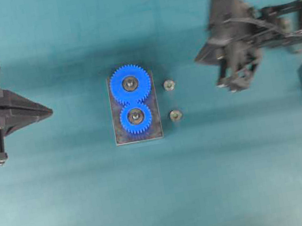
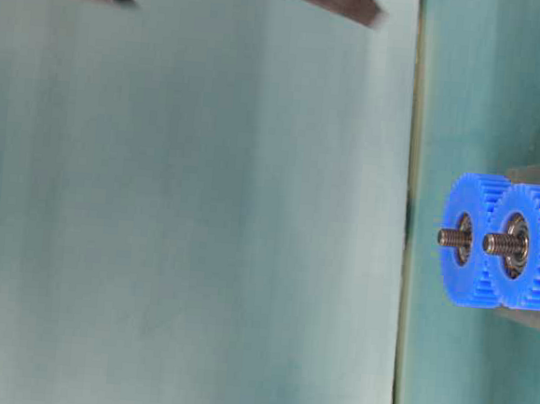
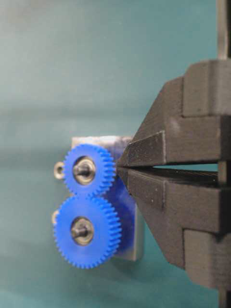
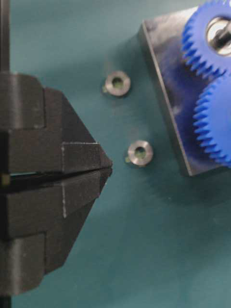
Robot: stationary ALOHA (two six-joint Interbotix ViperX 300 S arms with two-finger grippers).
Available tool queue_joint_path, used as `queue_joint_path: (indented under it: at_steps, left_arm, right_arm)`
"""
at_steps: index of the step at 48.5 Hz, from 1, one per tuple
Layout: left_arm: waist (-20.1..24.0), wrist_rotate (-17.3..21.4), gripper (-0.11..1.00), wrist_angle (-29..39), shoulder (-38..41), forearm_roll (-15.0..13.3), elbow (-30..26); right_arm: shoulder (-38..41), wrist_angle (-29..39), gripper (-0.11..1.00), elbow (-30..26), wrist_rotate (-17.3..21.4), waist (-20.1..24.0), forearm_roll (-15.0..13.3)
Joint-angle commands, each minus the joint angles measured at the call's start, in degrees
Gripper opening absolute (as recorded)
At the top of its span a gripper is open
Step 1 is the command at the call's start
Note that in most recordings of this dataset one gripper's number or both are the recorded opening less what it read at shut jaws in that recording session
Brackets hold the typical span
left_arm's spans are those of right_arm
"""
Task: Insert the washer onto the shaft.
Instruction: 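Move the right gripper toward the upper silver washer beside the gears, then lower the right gripper and grasp the upper silver washer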
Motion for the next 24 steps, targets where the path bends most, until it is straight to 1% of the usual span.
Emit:
queue_joint_path:
  at_steps: [1, 7, 10, 12, 16, 21, 24]
  left_arm:
    - [-0.35, -0.18, 0.0, -0.18, -0.09, 0.18, -1.58]
    - [-1.05, -0.26, 0.0, -0.09, -0.62, 0.09, -2.11]
    - [-1.32, -0.26, 0.0, -0.09, -0.7, 0.09, -2.29]
    - [-1.41, -0.26, 0.0, -0.09, -0.7, 0.18, -2.37]
    - [-1.41, -0.26, 0.0, -0.18, -0.7, 0.18, -2.55]
    - [-1.41, -0.18, 0.0, -0.18, -0.7, 0.18, -2.46]
    - [-1.41, -0.18, 0.0, -0.18, -0.79, 0.09, -2.29]
  right_arm:
    - [3.34, -0.53, 0.02, -2.11, 0.09, -0.18, -0.09]
    - [8.26, -3.87, 0.02, -2.81, 0.09, -0.18, -0.18]
    - [10.2, -6.33, 0.06, -2.9, 0.0, -0.18, -0.26]
    - [11.16, -7.73, 0.12, -2.9, -0.18, -0.18, -0.44]
    - [13.18, -9.49, 0.3, -3.34, -0.53, -0.18, -0.44]
    - [15.91, -9.05, 0.61, -4.31, -0.53, -0.09, -0.35]
    - [17.23, -8.7, 0.77, -5.1, -0.88, 0.18, -0.44]
